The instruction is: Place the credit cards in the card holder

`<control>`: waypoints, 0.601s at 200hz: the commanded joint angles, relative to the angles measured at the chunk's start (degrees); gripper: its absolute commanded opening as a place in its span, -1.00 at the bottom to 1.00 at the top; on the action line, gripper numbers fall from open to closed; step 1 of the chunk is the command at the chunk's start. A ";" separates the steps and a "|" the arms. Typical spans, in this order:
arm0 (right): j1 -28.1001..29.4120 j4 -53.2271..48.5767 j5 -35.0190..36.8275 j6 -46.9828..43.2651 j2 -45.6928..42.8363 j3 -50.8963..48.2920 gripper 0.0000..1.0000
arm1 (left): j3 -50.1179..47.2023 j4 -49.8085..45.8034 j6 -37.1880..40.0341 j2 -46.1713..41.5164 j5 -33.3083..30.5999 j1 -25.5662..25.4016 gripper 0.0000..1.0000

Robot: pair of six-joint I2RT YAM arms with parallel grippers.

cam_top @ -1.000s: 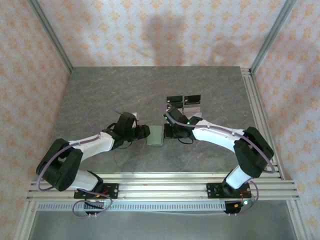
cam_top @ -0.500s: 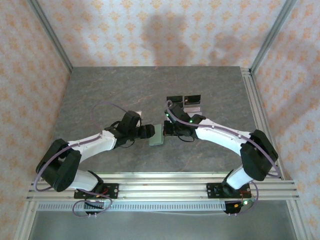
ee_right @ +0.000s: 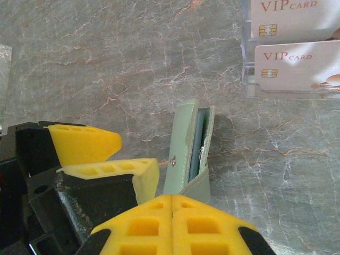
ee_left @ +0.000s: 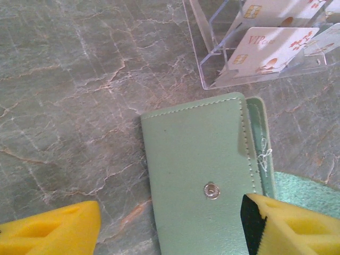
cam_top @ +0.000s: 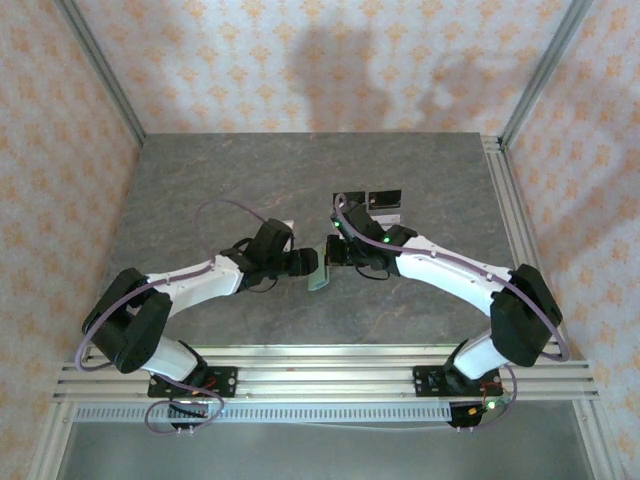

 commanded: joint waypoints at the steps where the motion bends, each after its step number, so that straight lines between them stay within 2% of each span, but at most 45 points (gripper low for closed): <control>1: -0.12 -1.49 -0.42 0.04 -2.19 1.33 -1.00 | 2.11 -0.73 0.93 0.41 -1.74 -0.35 0.43; 120: -0.12 -1.56 0.62 0.01 -3.57 0.07 -1.00 | 2.97 -0.80 0.25 3.35 -3.76 -0.70 0.40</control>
